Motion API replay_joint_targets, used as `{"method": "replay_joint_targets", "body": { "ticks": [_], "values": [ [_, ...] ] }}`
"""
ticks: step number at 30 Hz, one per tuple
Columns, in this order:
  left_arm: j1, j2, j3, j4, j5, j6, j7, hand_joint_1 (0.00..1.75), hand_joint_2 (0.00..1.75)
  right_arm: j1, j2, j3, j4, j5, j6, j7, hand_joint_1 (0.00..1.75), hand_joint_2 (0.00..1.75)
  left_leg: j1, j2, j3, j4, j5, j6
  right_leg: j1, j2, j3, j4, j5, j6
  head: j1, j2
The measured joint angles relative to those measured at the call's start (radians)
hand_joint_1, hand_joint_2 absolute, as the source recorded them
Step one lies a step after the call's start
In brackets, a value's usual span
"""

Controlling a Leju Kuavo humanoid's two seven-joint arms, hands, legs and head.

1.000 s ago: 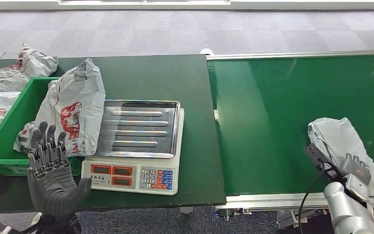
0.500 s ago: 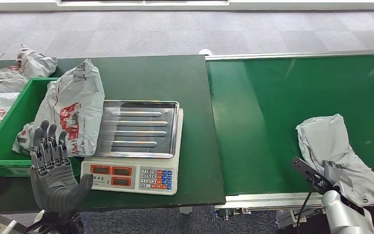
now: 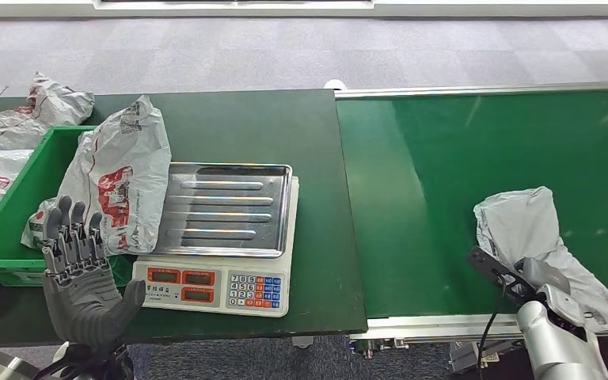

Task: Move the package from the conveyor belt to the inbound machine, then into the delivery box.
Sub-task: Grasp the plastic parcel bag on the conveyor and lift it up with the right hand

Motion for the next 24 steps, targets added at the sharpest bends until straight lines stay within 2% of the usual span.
{"method": "replay_joint_targets", "body": {
  "ticks": [14, 19, 24],
  "values": [
    [0.001, 0.014, 0.000, 0.000, 0.016, 0.017, 0.000, 0.00, 1.75, 0.016, 0.009, 0.020, -0.030, -0.012, -0.039, 0.036, 1.75, 1.75, 0.000, -0.001, -0.001, 0.000, 0.000, 0.000, 0.000, 0.000, 0.000, 0.000, 0.000, 0.000, 0.000, 0.000],
    [0.005, 0.017, 0.000, 0.000, 0.018, 0.021, 0.000, 0.00, 1.75, 0.023, 0.029, 0.024, -0.101, -0.009, -0.106, 0.096, 1.75, 1.75, 0.000, -0.001, -0.004, 0.000, 0.000, 0.000, 0.000, 0.000, 0.000, 0.000, 0.000, 0.000, 0.000, 0.000],
    [0.011, 0.017, 0.000, 0.000, 0.017, 0.021, 0.000, 0.00, 1.75, 0.025, 0.065, 0.039, -0.233, -0.010, -0.142, 0.112, 1.75, 1.75, 0.000, -0.001, -0.003, 0.000, 0.000, 0.000, 0.000, 0.000, 0.000, 0.000, 0.000, 0.000, 0.000, 0.000]
  ]
}}
